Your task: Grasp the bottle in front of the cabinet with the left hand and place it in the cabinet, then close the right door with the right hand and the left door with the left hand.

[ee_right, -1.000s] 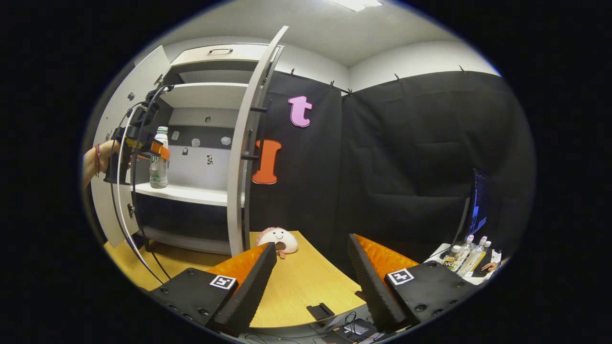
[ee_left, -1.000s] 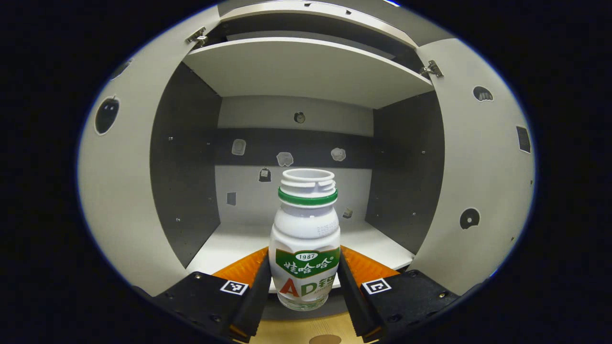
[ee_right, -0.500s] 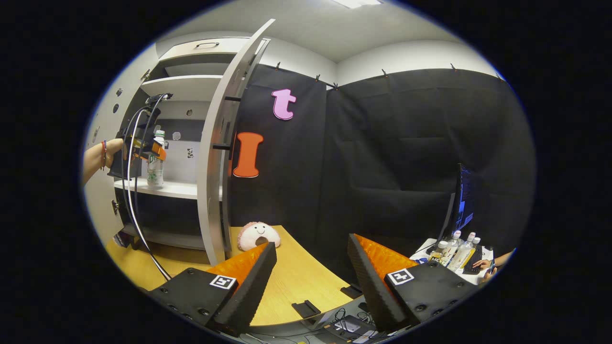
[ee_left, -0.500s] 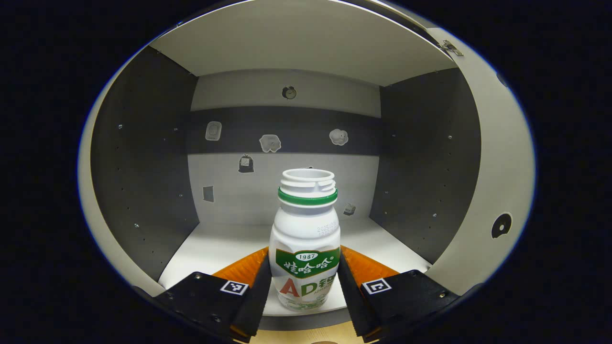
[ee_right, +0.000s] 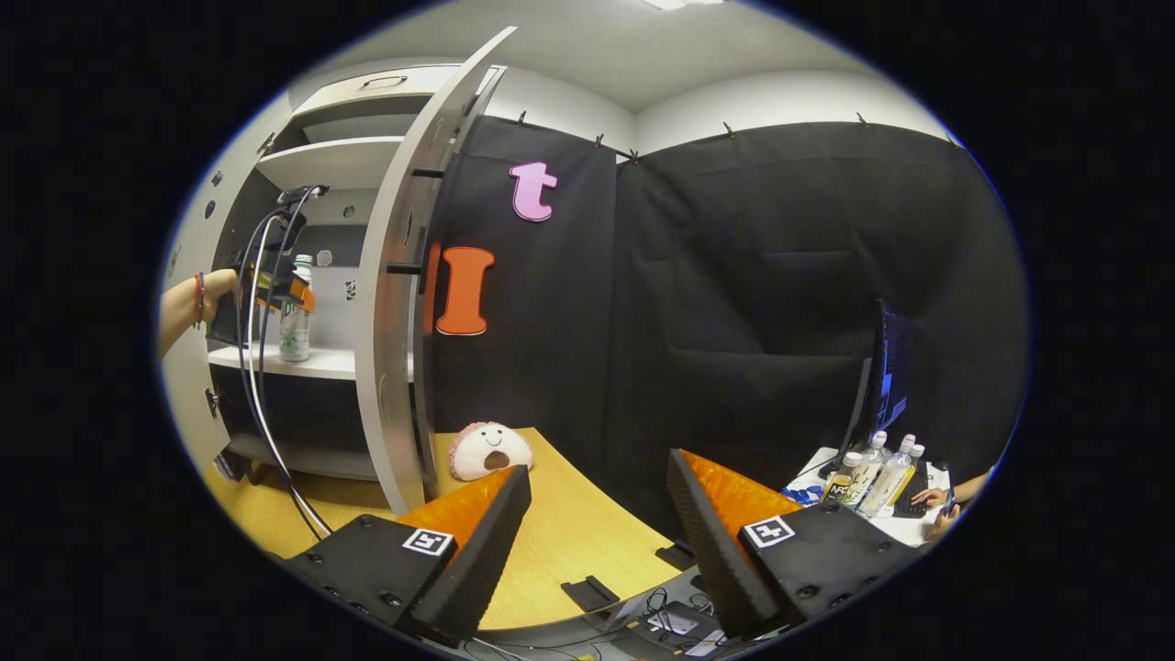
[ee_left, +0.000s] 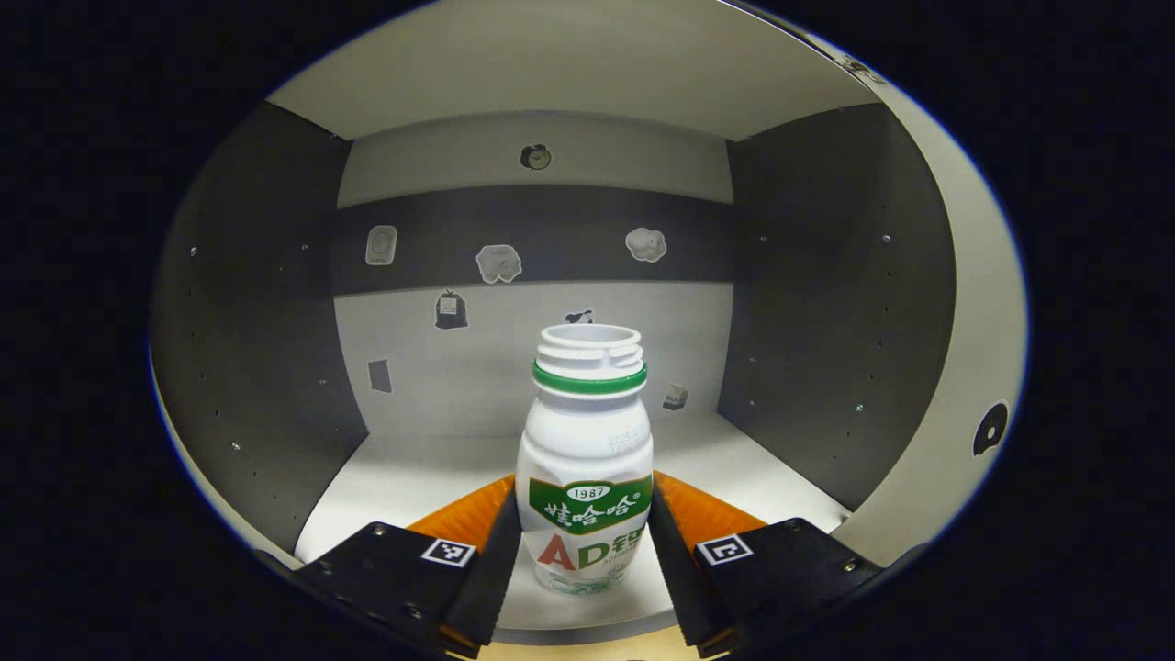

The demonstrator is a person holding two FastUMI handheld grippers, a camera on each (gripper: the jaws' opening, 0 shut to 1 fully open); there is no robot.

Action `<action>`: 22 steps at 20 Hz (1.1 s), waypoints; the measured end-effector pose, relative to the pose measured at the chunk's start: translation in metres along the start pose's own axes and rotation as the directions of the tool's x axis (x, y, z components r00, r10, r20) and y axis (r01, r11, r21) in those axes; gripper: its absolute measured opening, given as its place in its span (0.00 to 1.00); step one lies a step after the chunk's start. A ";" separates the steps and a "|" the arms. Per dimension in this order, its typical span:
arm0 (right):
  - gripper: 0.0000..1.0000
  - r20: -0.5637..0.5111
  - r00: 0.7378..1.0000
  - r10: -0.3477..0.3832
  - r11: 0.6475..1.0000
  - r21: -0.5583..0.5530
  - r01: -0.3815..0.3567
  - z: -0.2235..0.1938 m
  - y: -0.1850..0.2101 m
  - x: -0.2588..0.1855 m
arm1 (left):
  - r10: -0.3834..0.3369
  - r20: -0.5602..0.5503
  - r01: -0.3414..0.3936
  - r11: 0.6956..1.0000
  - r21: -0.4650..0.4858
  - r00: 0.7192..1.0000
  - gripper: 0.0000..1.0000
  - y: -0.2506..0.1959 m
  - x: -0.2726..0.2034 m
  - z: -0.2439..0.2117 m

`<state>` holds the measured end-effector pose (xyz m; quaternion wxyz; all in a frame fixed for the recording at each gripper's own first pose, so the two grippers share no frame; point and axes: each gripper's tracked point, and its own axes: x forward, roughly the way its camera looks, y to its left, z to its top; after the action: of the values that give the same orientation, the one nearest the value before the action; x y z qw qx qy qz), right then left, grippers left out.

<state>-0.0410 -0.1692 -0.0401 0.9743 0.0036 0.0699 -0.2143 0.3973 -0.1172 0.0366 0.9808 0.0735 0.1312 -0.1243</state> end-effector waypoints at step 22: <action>0.98 0.017 0.999 0.033 0.999 -0.011 -0.033 0.011 0.015 0.011 | 0.072 0.127 -0.070 0.997 -0.023 0.989 0.91 0.030 -0.069 0.028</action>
<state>-0.0235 -0.1607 -0.0313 0.9782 -0.0022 0.0627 -0.1981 0.3470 -0.0782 0.0861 0.9916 0.0609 0.0667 -0.0925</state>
